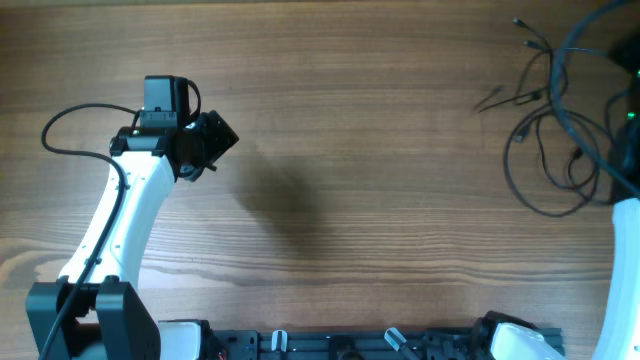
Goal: Untangle cables
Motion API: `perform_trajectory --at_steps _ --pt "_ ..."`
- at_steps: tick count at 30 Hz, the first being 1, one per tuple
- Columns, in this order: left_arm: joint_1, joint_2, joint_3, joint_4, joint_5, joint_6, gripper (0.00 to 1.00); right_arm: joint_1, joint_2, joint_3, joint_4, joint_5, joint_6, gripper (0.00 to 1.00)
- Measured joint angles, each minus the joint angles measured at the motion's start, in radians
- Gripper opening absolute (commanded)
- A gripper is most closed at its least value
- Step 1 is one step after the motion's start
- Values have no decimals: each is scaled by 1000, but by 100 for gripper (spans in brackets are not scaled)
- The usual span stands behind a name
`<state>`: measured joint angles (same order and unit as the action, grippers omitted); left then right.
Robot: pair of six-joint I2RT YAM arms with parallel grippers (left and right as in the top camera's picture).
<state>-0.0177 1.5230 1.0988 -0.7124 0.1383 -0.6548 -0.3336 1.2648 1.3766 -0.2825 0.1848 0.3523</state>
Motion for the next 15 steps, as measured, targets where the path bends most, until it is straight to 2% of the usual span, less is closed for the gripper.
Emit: perform_trajectory --at_steps 4,9,10,11,12,13,15 --pt "0 0 0 -6 0 0 72 -131 29 1 -12 -13 135 4" --pt "0 0 0 -14 0 0 72 -245 167 1 -74 -142 272 5" --pt "0 0 0 -21 0 0 72 -264 206 1 -95 -182 290 10" --pt "0 0 0 -22 0 0 72 -278 237 1 -123 -216 303 39" --pt "0 0 0 -23 0 0 72 -285 258 1 -156 -238 307 60" --pt "0 0 0 -23 0 0 72 -288 275 1 -190 -257 306 76" --pt "0 0 0 -25 0 0 72 -288 296 1 -254 -279 306 87"
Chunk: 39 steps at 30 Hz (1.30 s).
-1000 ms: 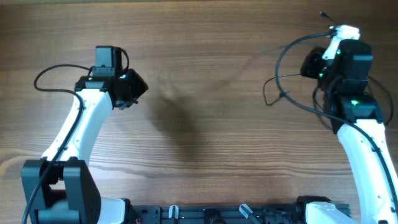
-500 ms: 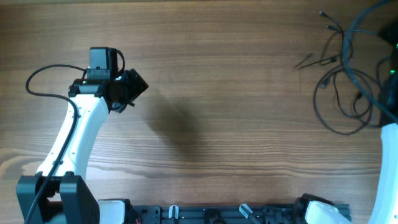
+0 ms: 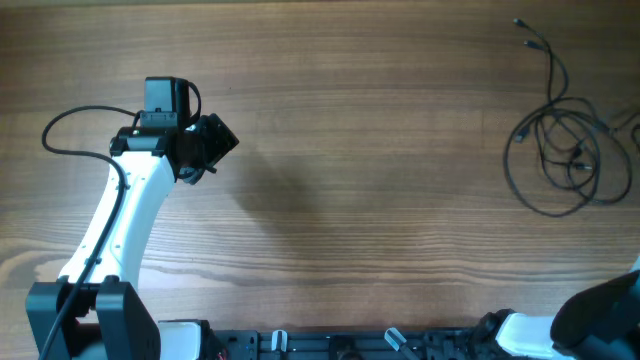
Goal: Untangle cables
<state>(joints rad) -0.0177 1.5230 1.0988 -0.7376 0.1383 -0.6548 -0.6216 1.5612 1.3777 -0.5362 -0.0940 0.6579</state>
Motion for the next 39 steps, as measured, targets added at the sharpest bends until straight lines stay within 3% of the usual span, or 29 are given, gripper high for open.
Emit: perform_trajectory --at_steps 6,8,9,11,15,21,24,25,31,35,39 --pt "0 0 0 0 0 0 72 0 12 0 -108 -34 -3 89" --pt "0 0 0 0 0 0 72 0 12 0 -184 -40 -4 92" --pt "0 0 0 0 0 0 72 0 12 0 -223 -42 -4 99" --pt "0 0 0 0 0 0 73 0 12 1 -290 -58 -11 100" --pt "-3 0 0 24 -1 9 75 15 13 1 -308 -231 -147 100" --pt "-138 0 0 159 -16 170 83 258 13 1 -283 -407 -439 100" --pt "-206 0 0 154 -59 253 95 419 13 1 -266 -397 -534 100" --pt "-227 0 0 146 -87 270 100 487 14 1 -263 -371 -558 100" --pt "-227 0 0 -10 -247 290 100 747 61 0 -296 -154 -608 100" --pt "-161 0 0 -136 -278 202 100 815 85 0 -357 -84 -595 100" --pt "-105 0 0 -294 -291 109 100 818 88 0 -489 -65 -488 100"
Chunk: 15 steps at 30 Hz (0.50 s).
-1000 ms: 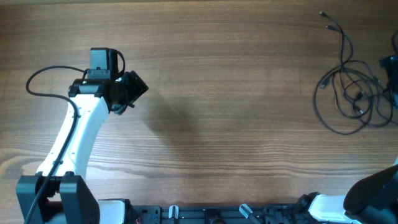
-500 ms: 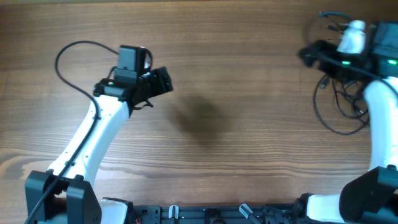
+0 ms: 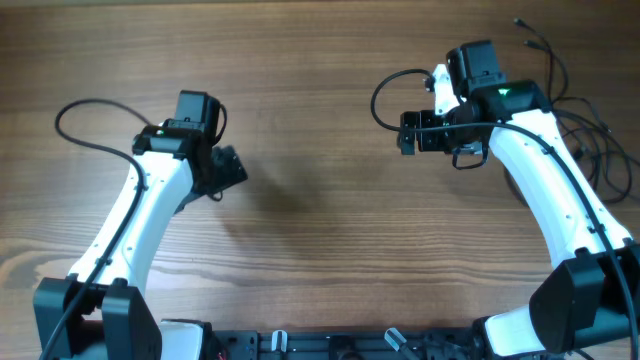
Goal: Untangle cables
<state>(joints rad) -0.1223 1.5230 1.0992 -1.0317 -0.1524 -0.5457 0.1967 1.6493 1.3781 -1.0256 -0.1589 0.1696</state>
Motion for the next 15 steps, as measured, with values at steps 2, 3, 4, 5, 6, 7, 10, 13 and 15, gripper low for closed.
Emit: perform_trajectory --at_steps 2,3,4,5,6,7,10,13,15 --pt "19 0 0 -47 1 -21 100 0 0 -4 -15 4 21 100" --pt "23 -1 0 -54 1 -21 100 0 -6 -18 -11 4 21 100" --pt "23 -6 0 -62 4 -20 100 0 -19 -40 -10 7 21 100" --pt "21 -20 0 -63 5 -17 100 0 -33 -57 -6 7 21 100" --pt "16 -45 -3 -57 7 -13 100 0 -65 -91 19 8 21 100" --pt "11 -84 -8 -47 8 -8 100 0 -113 -130 44 11 20 100" --pt "3 -306 -78 35 18 32 100 0 -367 -286 159 19 20 100" --pt "3 -587 -193 143 57 80 100 0 -629 -431 227 59 20 100" --pt "2 -767 -239 174 68 91 100 0 -777 -487 232 115 31 100"
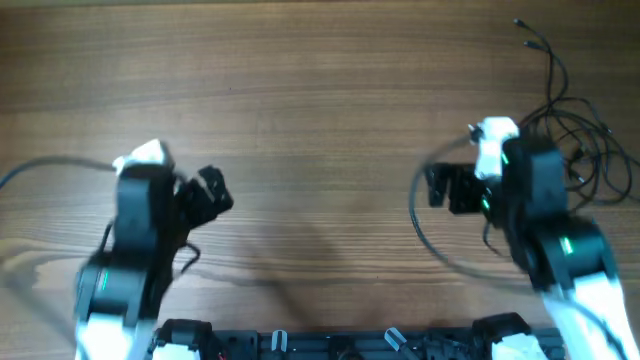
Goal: Untangle cables
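A tangle of thin black cables [560,150] lies at the table's right edge, with loose ends and plugs [530,35] reaching toward the far right corner. My right gripper [436,188] hovers left of the tangle, apart from it, its jaws pointing left and spread with nothing between them. My left gripper [212,190] is at the left side, far from the cables, empty, blurred; its jaw state is unclear. Both arms are smeared by motion.
The wooden table [320,100] fills the view. Each arm's own black supply cable loops beside it: the left arm's [50,165], the right arm's [425,240]. A black rail [330,345] runs along the front edge.
Both arms have drawn back toward the front edge and now look blurred. The right gripper sits lower and slightly further right, the left gripper lower. The cable tangle has not moved.
At first the left arm stood still at the left and the right arm was at the right edge over the tangle. Then the right arm was almost out of view. Later it reached in mid-right, gripper empty. Now both arms are pulled back.
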Motion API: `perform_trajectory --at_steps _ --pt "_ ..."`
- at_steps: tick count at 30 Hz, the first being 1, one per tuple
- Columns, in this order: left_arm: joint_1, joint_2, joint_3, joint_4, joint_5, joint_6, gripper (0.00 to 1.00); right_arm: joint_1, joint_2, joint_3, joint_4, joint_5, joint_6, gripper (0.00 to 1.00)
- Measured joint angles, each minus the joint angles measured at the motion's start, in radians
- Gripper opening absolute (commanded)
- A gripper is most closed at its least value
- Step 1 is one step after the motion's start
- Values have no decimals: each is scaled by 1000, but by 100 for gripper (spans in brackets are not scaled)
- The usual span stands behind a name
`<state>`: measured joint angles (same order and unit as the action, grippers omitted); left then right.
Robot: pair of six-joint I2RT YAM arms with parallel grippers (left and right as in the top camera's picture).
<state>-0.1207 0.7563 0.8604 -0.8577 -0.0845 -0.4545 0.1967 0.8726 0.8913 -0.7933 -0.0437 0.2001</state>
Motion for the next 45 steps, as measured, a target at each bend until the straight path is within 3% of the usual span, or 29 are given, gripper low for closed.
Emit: perform_trajectory --at_steps 2,7,17,25,33,36,41,45 --pt "0 -140 -26 8 0 5 100 0 -104 -14 0 47 13 100" --pt "0 -299 -33 -29 0 8 100 0 -200 -14 -2 92 24 100" --pt "0 -310 -45 -245 0 9 100 0 -119 -15 -14 98 24 100" --pt "0 -310 -45 -266 0 9 100 0 -30 -18 -14 101 24 99" --pt "0 -310 -45 -266 0 9 100 -103 -152 -21 3 101 24 100" --pt "0 -310 -45 -266 0 9 100 -122 -253 -90 181 105 23 99" --pt "0 -310 -46 -266 0 9 100 -122 -465 -372 647 107 28 100" --pt "0 -310 -46 -266 0 9 100 -122 -590 -550 870 104 35 100"
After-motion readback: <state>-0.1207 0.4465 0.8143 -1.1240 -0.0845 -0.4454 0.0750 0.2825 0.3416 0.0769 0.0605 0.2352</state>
